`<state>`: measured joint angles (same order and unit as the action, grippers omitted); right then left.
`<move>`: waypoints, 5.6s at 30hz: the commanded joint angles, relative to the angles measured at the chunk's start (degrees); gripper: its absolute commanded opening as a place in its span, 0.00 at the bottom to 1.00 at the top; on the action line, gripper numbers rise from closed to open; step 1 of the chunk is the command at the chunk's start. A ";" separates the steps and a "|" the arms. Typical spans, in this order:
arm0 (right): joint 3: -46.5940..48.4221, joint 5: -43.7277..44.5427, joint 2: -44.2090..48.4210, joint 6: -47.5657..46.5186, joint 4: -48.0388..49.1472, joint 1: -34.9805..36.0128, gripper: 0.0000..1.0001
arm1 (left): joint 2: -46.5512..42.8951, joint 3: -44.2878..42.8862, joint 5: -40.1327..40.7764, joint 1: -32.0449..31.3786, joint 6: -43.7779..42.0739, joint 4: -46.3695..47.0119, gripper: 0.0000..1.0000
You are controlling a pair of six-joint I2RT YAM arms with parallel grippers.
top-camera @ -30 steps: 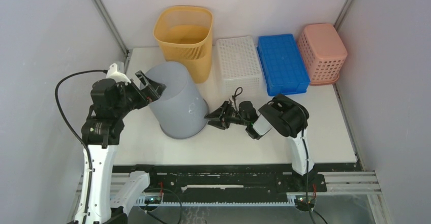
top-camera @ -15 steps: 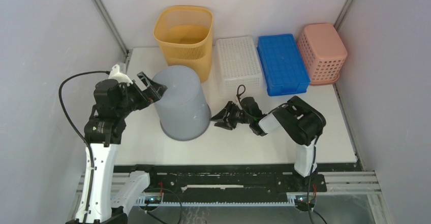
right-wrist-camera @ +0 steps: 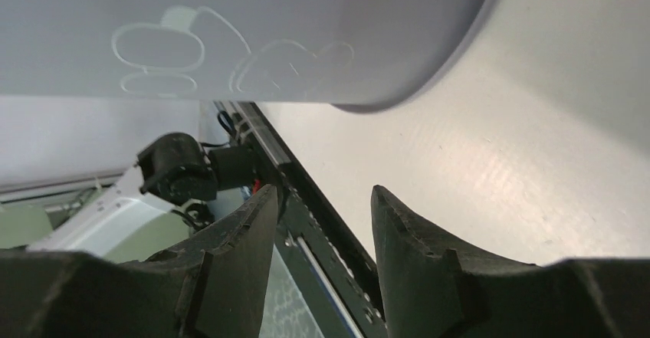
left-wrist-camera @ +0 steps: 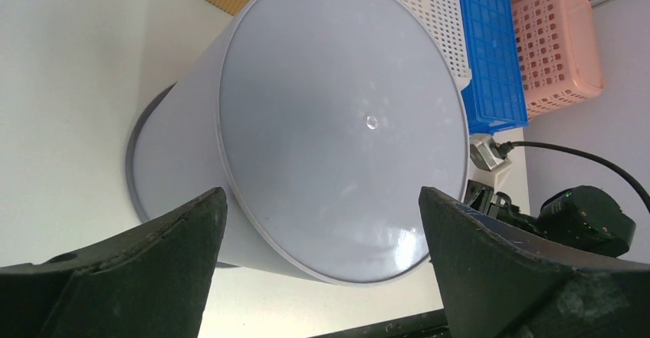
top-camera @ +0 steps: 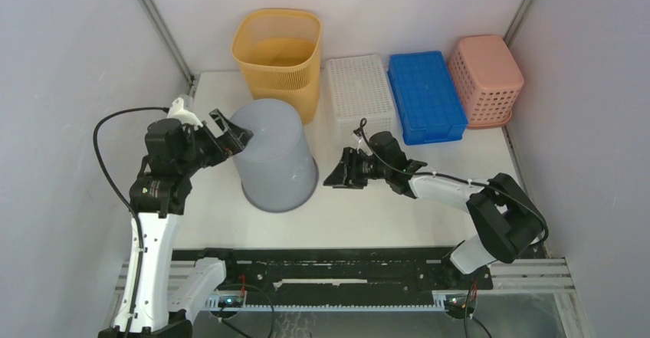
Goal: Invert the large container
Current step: Turn the container upside down at the center of the board, then move the container to the corner of the board.
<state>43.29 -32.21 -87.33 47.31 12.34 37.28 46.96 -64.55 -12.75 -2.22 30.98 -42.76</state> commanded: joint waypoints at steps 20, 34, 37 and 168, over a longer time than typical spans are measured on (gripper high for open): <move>4.18 3.34 -3.00 0.01 -0.02 1.31 0.57 | -2.67 0.02 -1.39 0.32 -1.06 -1.07 1.00; 23.41 4.76 -21.68 9.17 10.08 8.23 0.56 | -4.55 -0.19 -1.30 0.33 -1.07 -3.27 1.00; 32.49 4.64 -27.97 10.27 9.73 9.48 0.56 | -4.76 -0.15 -0.78 0.29 -1.19 -3.69 1.00; -11.69 -5.94 22.34 -2.44 -6.76 -7.44 0.59 | 54.86 -24.83 11.68 15.49 9.31 14.25 0.99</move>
<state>32.51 -39.00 -65.89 45.10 4.14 29.41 104.16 -86.08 3.49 13.52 41.50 -27.62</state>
